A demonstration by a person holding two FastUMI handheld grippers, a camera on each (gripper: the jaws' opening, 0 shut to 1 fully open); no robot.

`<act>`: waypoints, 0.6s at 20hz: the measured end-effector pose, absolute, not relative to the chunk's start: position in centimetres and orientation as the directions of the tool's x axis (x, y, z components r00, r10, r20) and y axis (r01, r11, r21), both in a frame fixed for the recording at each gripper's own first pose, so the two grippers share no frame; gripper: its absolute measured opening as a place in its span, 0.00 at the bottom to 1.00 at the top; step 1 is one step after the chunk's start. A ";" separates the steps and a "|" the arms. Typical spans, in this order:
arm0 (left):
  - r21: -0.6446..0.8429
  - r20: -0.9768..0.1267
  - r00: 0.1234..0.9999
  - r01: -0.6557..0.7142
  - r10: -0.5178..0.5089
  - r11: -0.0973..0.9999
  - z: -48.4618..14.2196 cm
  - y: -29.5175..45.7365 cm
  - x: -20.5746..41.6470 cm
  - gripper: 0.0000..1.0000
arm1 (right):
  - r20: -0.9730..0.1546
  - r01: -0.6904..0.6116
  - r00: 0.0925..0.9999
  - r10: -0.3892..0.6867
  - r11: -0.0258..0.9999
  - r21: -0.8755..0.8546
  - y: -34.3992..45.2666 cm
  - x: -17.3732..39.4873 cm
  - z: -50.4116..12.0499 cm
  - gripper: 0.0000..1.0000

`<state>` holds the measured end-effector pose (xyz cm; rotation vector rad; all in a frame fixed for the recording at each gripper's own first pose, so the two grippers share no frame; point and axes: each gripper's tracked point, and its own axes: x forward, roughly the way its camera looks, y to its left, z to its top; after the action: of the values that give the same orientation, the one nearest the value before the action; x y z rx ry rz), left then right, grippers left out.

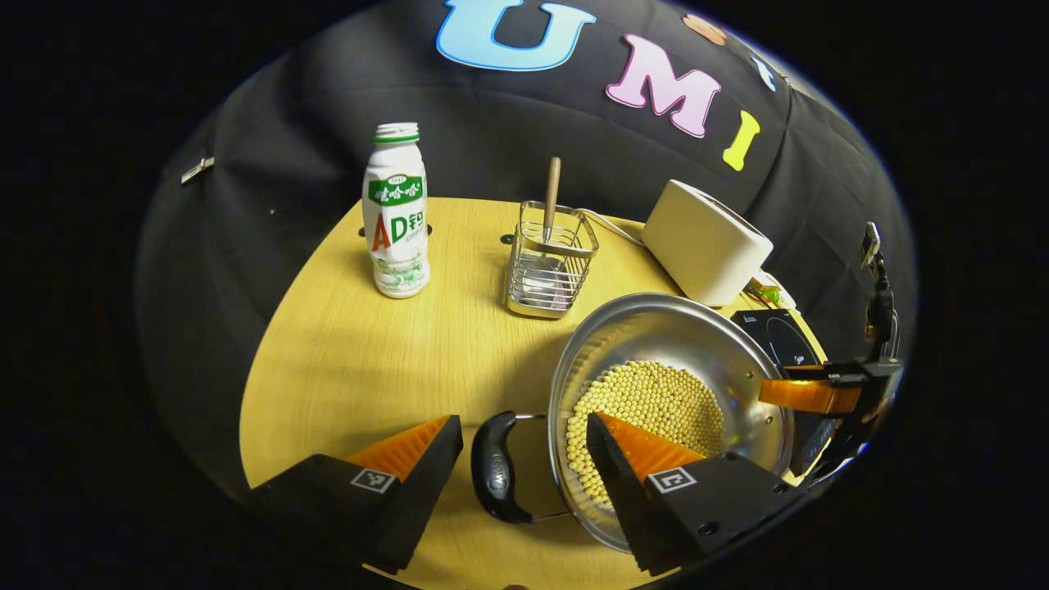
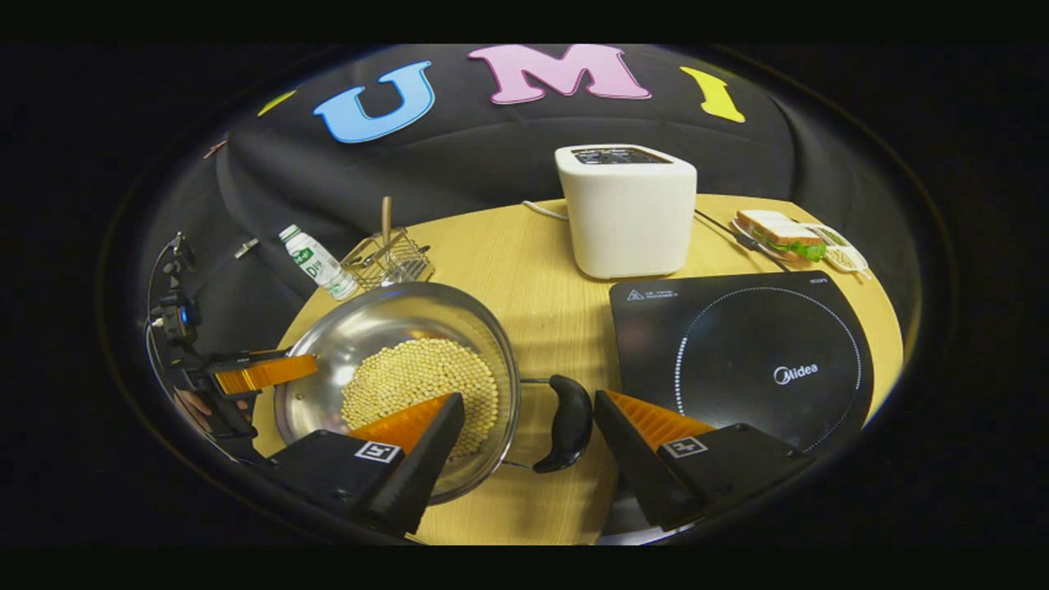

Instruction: First push the handle of the pot to place it horizontally, then grasp the pot with both hands and set it on the induction cooktop.

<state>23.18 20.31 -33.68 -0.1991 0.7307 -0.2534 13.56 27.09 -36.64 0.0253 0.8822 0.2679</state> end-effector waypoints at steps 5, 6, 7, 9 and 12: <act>-0.297 -0.638 0.695 0.173 -0.330 0.939 -34.7 19.2 23.9 0.96 | -0.755 -0.242 0.613 0.231 0.965 0.099 28.0 13.7 -37.8 0.97; -0.296 -0.639 0.694 0.176 -0.332 0.939 -34.9 19.3 24.2 0.96 | -0.758 -0.246 0.611 0.228 0.965 0.092 28.1 13.7 -38.0 0.96; -0.291 -0.646 0.690 0.175 -0.328 0.941 -35.1 19.5 24.2 0.95 | -0.760 -0.243 0.611 0.221 0.966 0.086 28.0 13.8 -38.2 0.96; -0.276 -0.658 0.688 0.157 -0.306 0.948 -35.6 20.3 24.1 0.93 | -0.760 -0.219 0.617 0.204 0.972 0.082 28.0 14.2 -38.4 0.75; -0.271 -0.661 0.697 0.124 -0.278 0.955 -36.0 21.5 23.7 0.89 | -0.762 -0.180 0.623 0.177 0.980 0.081 28.3 14.5 -38.6 0.65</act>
<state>23.72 21.52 -36.01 -0.2123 0.7684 -0.2259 14.53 28.35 -38.55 -0.0031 0.8744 0.2050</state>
